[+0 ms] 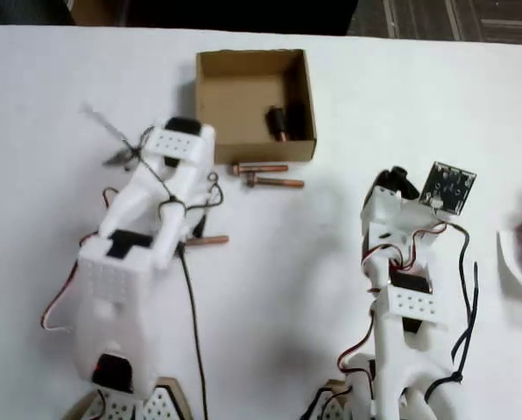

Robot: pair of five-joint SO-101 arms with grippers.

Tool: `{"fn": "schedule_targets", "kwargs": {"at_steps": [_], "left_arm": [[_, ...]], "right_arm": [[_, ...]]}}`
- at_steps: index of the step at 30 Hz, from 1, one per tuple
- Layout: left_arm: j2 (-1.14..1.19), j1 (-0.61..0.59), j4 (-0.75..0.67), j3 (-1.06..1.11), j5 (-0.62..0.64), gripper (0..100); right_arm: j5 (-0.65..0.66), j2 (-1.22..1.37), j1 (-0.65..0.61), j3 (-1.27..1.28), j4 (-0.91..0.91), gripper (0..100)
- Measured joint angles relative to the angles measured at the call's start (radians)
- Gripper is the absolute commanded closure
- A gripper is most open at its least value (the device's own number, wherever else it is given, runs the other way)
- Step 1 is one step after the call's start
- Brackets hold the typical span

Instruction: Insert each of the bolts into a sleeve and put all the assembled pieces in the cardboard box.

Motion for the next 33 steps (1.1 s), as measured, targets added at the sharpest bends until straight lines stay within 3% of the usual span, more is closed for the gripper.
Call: {"fn": "schedule_targets", "kwargs": {"at_steps": [7, 20, 26, 30, 33], "left_arm": [[0.123, 0.0, 0.009, -0.071, 0.002, 76], [0.133, 0.0, 0.009, -0.072, -0.008, 76], [0.135, -0.005, 0.008, -0.074, -0.244, 77], [0.135, -0.006, 0.003, -0.072, -0.374, 86], [0.137, -0.003, -0.002, -0.074, -0.528, 86]], "right_arm": [[0.0, 0.0, 0.0, 0.0, 0.0, 97.8], [0.0, 0.0, 0.0, 0.0, 0.0, 97.8], [0.0, 0.0, 0.0, 0.0, 0.0, 97.8], [0.0, 0.0, 0.0, 0.0, 0.0, 97.8], [0.0, 0.0, 0.0, 0.0, 0.0, 97.8]]}}
